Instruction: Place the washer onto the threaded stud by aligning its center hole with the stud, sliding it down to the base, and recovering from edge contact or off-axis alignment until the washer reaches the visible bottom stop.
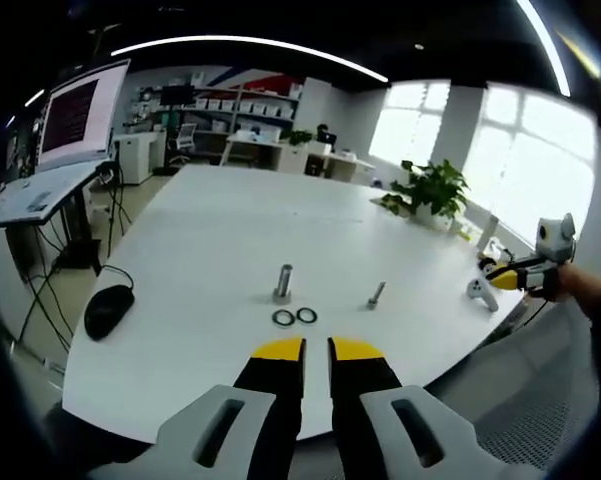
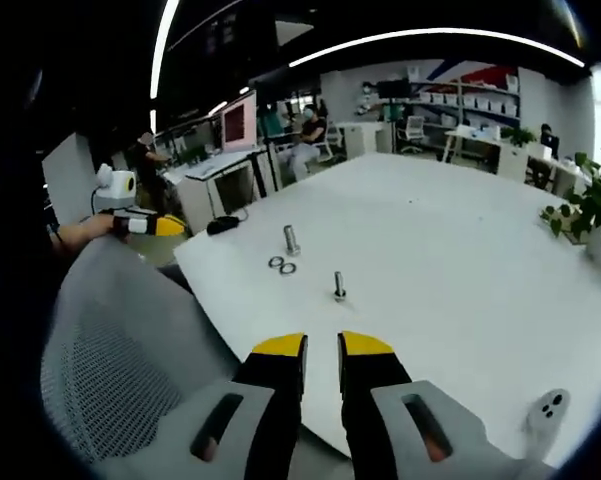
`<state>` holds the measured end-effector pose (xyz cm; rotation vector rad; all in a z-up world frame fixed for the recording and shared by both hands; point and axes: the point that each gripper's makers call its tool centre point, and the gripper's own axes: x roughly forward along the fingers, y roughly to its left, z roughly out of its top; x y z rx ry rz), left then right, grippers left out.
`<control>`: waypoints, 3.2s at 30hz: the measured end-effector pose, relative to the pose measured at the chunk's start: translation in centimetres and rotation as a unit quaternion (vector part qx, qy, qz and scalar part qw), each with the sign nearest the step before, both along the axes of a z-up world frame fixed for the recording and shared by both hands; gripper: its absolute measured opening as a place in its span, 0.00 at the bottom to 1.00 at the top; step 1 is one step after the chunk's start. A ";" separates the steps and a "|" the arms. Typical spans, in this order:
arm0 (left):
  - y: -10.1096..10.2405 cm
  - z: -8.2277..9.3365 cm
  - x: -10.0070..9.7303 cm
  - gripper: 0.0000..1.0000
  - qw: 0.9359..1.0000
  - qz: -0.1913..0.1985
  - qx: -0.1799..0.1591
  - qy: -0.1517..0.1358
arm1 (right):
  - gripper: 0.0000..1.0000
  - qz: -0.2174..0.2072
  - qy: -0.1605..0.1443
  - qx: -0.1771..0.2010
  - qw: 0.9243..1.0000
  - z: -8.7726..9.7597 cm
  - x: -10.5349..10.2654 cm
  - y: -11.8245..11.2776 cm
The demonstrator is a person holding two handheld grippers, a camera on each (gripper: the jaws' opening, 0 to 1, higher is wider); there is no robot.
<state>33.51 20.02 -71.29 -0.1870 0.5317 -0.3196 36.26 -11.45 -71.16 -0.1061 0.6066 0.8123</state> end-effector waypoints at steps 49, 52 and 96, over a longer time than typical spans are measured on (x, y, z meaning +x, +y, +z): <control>-3.9 -3.9 11.2 0.09 0.964 -0.210 0.146 0.077 | 0.04 -0.123 0.025 0.106 0.986 0.4 -1.7 -0.7; -3.7 -5.6 11.8 0.09 0.958 -0.220 0.153 0.096 | 0.04 -0.123 0.028 0.102 0.987 0.2 -1.8 -0.7; -2.9 -15.1 15.3 0.11 0.914 -0.289 0.247 0.141 | 0.04 -0.128 0.061 0.108 0.984 0.4 -1.7 0.5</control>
